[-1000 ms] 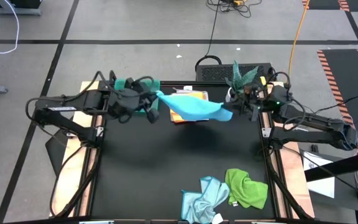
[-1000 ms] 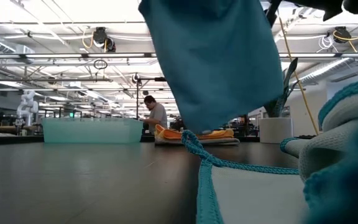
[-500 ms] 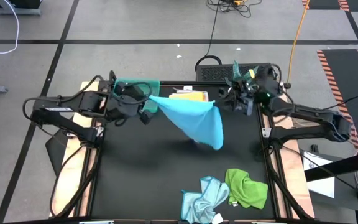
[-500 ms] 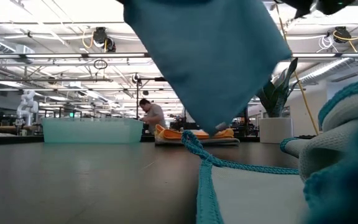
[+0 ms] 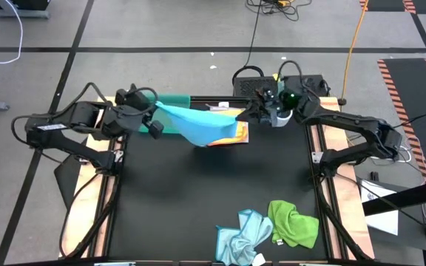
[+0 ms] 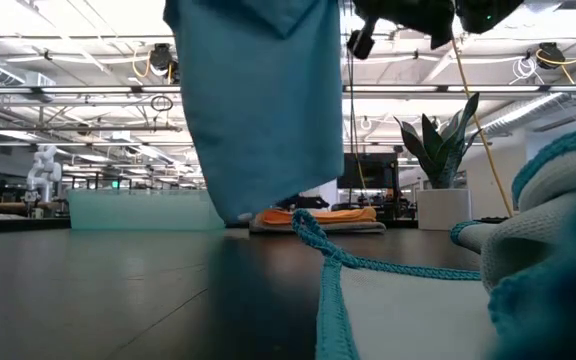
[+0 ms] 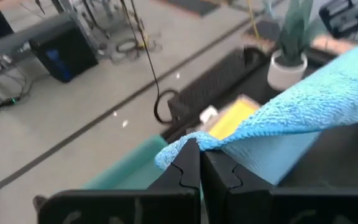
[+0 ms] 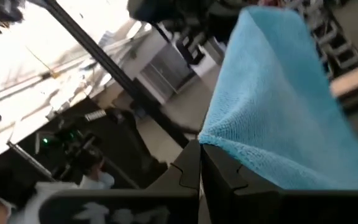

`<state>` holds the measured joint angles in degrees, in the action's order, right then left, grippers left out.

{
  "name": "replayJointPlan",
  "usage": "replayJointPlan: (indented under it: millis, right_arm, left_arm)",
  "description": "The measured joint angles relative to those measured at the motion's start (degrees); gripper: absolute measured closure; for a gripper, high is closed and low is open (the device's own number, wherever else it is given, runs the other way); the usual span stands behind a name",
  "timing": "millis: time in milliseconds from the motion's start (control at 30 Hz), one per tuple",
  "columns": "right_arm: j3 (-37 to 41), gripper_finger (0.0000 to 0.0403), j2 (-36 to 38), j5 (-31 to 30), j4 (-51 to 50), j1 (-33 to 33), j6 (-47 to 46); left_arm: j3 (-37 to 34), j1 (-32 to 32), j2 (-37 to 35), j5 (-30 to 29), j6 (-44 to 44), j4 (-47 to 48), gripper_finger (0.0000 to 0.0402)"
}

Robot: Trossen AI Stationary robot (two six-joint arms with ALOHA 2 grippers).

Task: Fold microfiber towels
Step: Fold the blue microfiber towel

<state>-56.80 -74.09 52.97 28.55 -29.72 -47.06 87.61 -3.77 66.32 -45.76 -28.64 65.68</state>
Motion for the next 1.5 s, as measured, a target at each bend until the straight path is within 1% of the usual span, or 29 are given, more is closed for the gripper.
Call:
replayJointPlan:
  millis: [167,267,400,467,567,767,900,967,1033,1200,1267,1333,1433,1500]
  right_arm:
    - [0.0,0.0403,-0.1,-0.2,-14.5,0.4,8.3]
    - [0.8,0.0403,-0.1,-0.4,-19.4,1.7,10.9]
    - [3.2,0.0403,-0.1,1.3,-20.4,5.1,8.2]
    - [4.5,0.0403,-0.1,1.4,-20.2,7.8,6.8]
    - [7.0,0.0403,-0.1,2.3,-20.2,12.1,5.2]
    - [13.2,0.0403,-0.1,2.2,-20.2,19.4,2.4]
    - [16.7,0.0401,-0.1,0.3,-19.9,22.0,1.1]
    - [18.0,0.0392,-0.1,-0.5,-19.8,22.9,1.2]
    - [19.0,0.0376,-0.1,-0.5,-19.8,23.6,1.2]
    - [19.9,0.0326,-0.1,-0.5,-19.8,25.6,1.2]
    - [19.9,0.0309,-0.1,-0.5,-19.0,26.0,1.2]
    - [19.9,0.0296,0.0,-1.6,-18.4,26.2,1.8]
    - [19.9,0.0289,0.0,-9.6,-20.5,26.1,5.5]
    - [19.8,0.0292,-0.1,-15.1,-25.3,26.1,9.3]
  left_arm:
    - [0.0,0.0,3.9,3.4,-6.0,8.5,0.0401]
    - [0.0,-0.2,7.3,7.9,-10.1,12.3,0.0401]
    - [0.0,-1.9,11.7,17.9,-11.0,11.7,0.0401]
    - [0.0,-3.1,13.7,23.2,-11.2,10.9,0.0401]
    - [0.0,-5.4,16.3,29.5,-14.0,10.6,0.0401]
    - [0.0,-10.5,20.9,37.8,-20.7,9.9,0.0401]
    - [0.0,-13.2,23.4,38.3,-25.4,8.0,0.0386]
    - [0.0,-14.3,24.5,38.3,-26.1,6.4,0.0371]
    - [0.0,-15.2,25.5,38.4,-26.9,5.3,0.0354]
    - [0.0,-16.6,27.1,41.3,-28.1,2.2,0.0307]
    - [0.0,-16.8,27.6,41.1,-27.5,1.0,0.0290]
    - [-0.1,-16.9,27.8,37.5,-27.9,1.8,0.0275]
    - [0.1,-16.2,28.0,28.3,-28.9,1.6,0.0261]
    - [0.0,-15.3,28.5,23.5,-28.2,1.7,0.0256]
